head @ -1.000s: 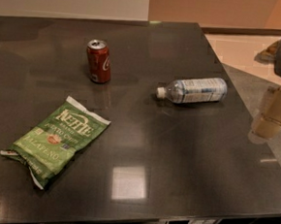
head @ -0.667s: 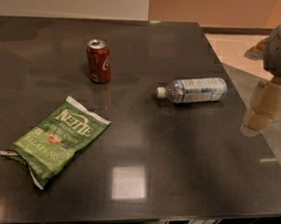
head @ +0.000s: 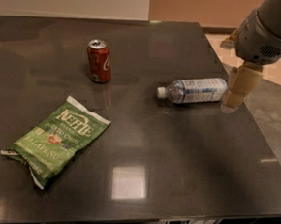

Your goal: Move blue plastic bottle near coke can

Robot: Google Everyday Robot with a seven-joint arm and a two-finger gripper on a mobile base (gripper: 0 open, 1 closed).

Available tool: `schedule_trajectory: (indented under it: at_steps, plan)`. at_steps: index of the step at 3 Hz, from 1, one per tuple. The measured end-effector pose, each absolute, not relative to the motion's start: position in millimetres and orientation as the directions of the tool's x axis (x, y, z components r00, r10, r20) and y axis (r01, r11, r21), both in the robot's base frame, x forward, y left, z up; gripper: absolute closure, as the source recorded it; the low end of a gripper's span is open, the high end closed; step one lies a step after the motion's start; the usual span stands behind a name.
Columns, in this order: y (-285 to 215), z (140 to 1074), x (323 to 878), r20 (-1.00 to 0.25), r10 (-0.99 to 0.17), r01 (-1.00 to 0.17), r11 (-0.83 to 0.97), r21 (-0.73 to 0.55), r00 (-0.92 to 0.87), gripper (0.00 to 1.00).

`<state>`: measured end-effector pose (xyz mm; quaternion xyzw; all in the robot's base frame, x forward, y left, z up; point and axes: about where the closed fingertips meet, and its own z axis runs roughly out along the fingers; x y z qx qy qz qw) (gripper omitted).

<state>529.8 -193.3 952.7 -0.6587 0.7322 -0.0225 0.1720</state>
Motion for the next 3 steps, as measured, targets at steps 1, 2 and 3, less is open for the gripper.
schedule_trajectory:
  at_steps: [1, 2, 3]
  plan:
    - [-187.3, 937.8, 565.9, -0.228, -0.973, -0.969, 0.094, -0.229, -0.041, 0.00]
    - [-185.6, 917.1, 595.3, -0.232, -0.973, -0.982, 0.057, -0.182, -0.014, 0.00]
    - [-185.0, 895.5, 616.5, -0.232, -0.973, -0.990, 0.031, -0.136, 0.001, 0.00]
